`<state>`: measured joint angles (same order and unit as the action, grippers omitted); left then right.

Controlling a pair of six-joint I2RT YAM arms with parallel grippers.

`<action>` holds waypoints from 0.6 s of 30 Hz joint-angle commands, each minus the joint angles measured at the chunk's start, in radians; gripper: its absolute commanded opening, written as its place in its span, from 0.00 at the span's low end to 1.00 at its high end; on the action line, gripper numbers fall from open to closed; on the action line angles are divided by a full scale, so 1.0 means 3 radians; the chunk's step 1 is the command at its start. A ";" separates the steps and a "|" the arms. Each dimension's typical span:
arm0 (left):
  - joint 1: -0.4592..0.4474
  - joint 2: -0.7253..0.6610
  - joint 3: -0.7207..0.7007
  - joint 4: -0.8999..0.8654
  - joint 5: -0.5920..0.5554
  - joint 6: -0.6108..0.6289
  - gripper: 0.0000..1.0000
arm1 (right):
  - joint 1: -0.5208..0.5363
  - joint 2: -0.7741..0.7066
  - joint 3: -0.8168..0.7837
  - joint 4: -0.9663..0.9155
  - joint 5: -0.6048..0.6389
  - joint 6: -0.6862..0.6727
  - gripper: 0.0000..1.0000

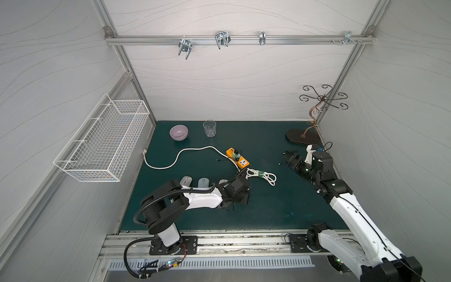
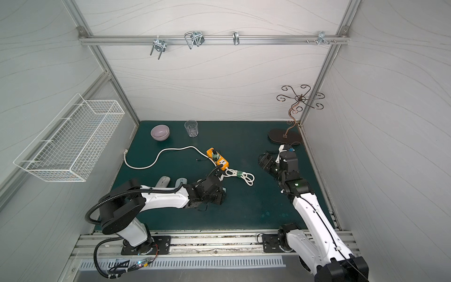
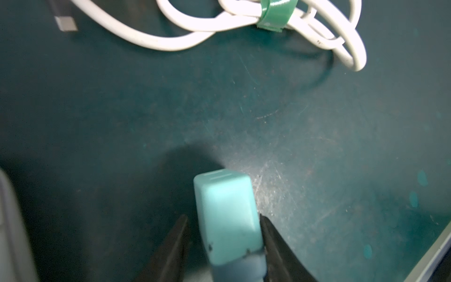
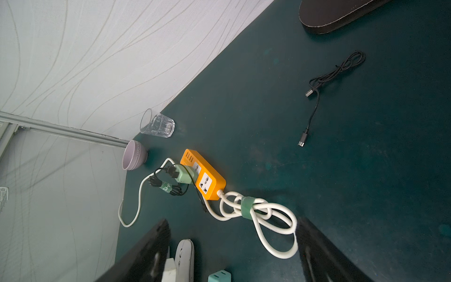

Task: Unplug the wireless mouse
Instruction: Place the plug at the center of the board.

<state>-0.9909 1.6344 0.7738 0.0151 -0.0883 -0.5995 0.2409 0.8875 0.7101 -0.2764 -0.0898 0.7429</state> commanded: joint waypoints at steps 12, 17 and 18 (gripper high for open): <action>0.0037 -0.0059 0.0101 -0.0178 -0.0369 -0.0113 0.43 | 0.0016 -0.0055 -0.0056 0.0121 -0.0037 -0.0027 0.83; 0.0074 -0.0104 0.0068 -0.0168 -0.0421 -0.0117 0.43 | 0.0015 -0.0050 -0.0076 0.0154 -0.0048 -0.0022 0.83; 0.0098 -0.0110 0.0059 -0.0160 -0.0420 -0.0123 0.43 | 0.0016 -0.0046 -0.0082 0.0164 -0.0055 -0.0022 0.83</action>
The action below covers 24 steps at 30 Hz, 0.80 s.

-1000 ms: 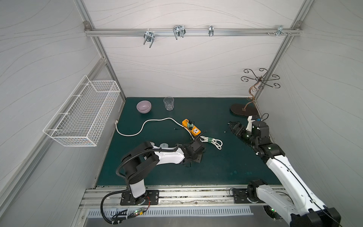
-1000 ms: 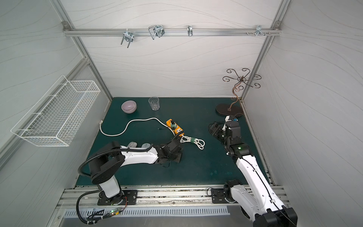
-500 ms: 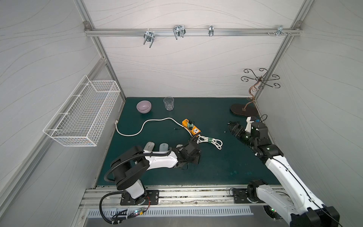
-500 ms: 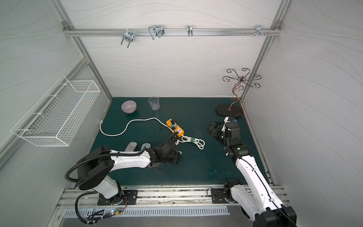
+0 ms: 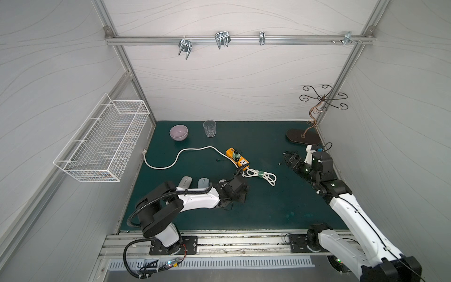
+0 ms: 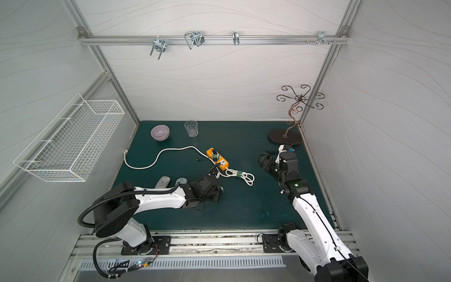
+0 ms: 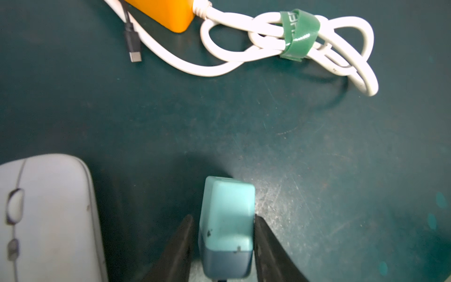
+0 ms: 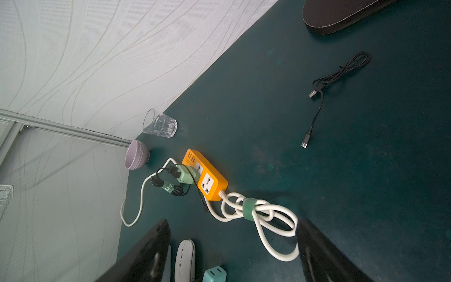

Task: Unplug the wireless mouse
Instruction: Place the plug at the center of the board.

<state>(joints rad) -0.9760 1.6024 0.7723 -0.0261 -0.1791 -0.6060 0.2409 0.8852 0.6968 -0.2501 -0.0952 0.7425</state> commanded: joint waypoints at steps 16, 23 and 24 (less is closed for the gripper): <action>0.0321 0.0072 -0.0061 0.0349 0.0479 -0.0212 0.24 | 0.0020 -0.0037 -0.0085 0.0108 -0.0011 -0.0026 0.83; 0.0493 0.0112 -0.0420 0.1398 0.1252 -0.0548 0.25 | 0.0017 -0.0046 -0.0093 0.0108 -0.0002 -0.0037 0.83; 0.0492 0.0139 -0.0390 0.1363 0.1284 -0.0554 0.25 | 0.0018 -0.0051 -0.0093 0.0107 -0.0005 -0.0036 0.83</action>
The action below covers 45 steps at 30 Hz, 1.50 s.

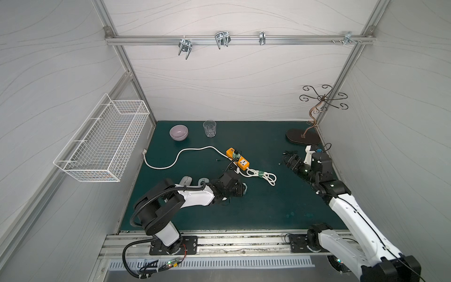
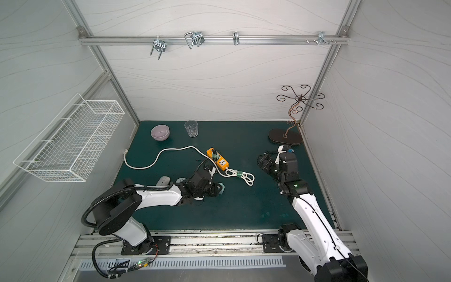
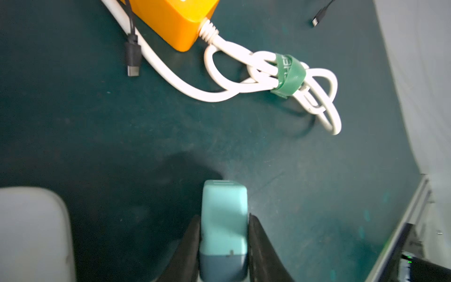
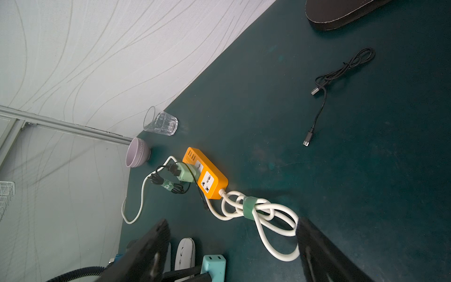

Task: Unplug the wireless mouse
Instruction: Place the plug at the center of the board.

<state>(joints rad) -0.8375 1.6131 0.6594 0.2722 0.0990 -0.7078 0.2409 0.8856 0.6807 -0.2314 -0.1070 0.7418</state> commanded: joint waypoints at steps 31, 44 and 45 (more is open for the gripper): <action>-0.0023 -0.0465 0.0009 -0.0496 -0.0332 -0.0103 0.48 | 0.0021 -0.0050 -0.0055 0.0081 0.0004 -0.0064 0.84; 0.0596 -0.0864 0.0456 -0.0971 -0.1246 0.0774 0.62 | 0.0565 0.1019 0.0439 0.0256 -0.0635 -0.0609 0.83; 0.0720 -0.0843 0.0486 -0.0924 -0.1187 0.0777 0.62 | 0.0679 0.1234 0.0604 0.0194 -0.0633 -0.0754 0.82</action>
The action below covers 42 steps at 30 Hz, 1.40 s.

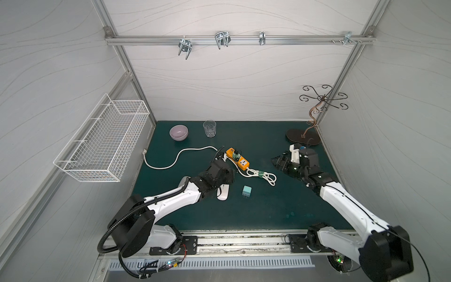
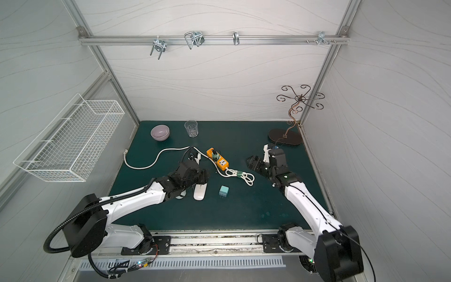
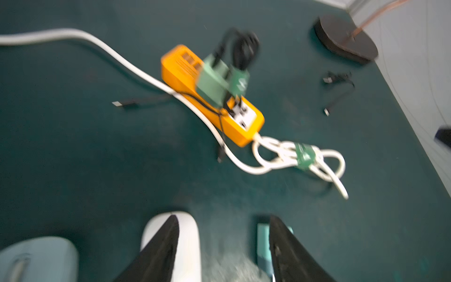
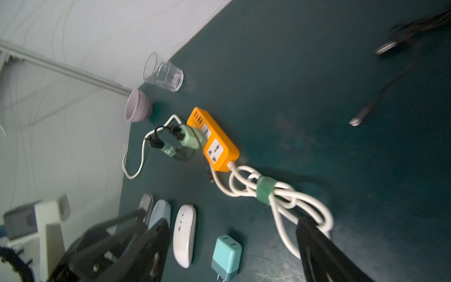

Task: Unplug the wireless mouse
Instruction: Place the plug at the center of the board, then remove the plug from the socket.

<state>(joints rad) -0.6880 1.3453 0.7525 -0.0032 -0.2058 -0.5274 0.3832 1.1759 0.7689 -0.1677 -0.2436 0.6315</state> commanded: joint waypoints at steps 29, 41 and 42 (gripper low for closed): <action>0.1317 0.2580 0.2294 0.0391 0.2124 -0.0122 0.42 | 0.0800 0.2540 0.1876 0.0321 0.0403 -0.2596 0.75; 0.1317 0.2768 0.2467 0.0415 0.2307 -0.0160 0.44 | 0.1050 0.3015 0.2397 0.0055 0.0790 -0.2681 0.54; 0.1317 0.2771 0.2472 0.0412 0.2319 -0.0153 0.44 | 0.1051 0.3024 0.2404 0.0048 0.0834 -0.2681 0.45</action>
<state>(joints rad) -0.2905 2.1509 1.4471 0.0799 0.4595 -0.5587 0.6949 2.0598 1.4677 -0.1085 -0.0547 -0.1608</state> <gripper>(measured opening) 0.442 0.514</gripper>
